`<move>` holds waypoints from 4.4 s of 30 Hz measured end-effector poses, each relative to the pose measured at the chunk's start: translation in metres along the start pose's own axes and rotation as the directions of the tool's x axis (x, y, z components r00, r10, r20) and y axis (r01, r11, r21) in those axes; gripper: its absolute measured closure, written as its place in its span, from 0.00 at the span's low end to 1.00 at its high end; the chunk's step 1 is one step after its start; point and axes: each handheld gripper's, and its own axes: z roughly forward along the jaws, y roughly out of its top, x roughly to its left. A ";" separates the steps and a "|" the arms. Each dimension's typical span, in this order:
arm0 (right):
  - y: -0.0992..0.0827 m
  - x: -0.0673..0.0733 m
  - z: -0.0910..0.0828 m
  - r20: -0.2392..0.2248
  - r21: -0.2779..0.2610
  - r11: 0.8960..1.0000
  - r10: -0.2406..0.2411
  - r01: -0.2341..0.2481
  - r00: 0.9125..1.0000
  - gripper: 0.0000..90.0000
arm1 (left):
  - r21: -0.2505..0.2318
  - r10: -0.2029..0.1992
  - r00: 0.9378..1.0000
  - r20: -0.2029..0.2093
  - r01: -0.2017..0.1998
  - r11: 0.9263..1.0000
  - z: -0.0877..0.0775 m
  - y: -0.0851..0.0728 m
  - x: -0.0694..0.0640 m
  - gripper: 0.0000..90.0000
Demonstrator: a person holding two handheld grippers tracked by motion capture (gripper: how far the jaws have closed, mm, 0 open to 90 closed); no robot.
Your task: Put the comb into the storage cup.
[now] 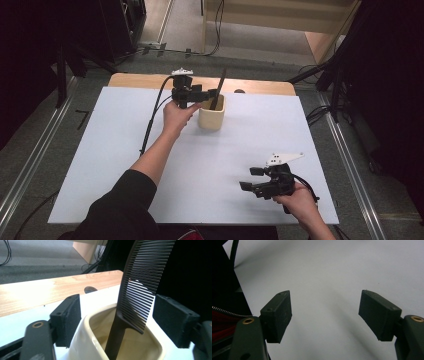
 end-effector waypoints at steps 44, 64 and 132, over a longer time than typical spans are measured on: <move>0.000 -0.003 0.002 0.030 0.009 1.000 0.026 -0.026 0.999 0.27 | 0.140 -0.162 0.987 0.019 0.158 0.977 -0.081 -0.036 0.038 0.33; -0.001 -0.007 0.001 0.043 0.011 0.999 0.044 -0.045 0.998 0.27 | 0.223 -0.123 0.991 0.061 0.107 0.969 -0.096 -0.067 0.021 0.34; -0.002 -0.017 -0.001 0.070 0.007 0.997 0.080 -0.080 0.994 0.27 | 0.306 0.104 0.991 0.089 -0.126 0.943 -0.174 -0.148 -0.027 0.33</move>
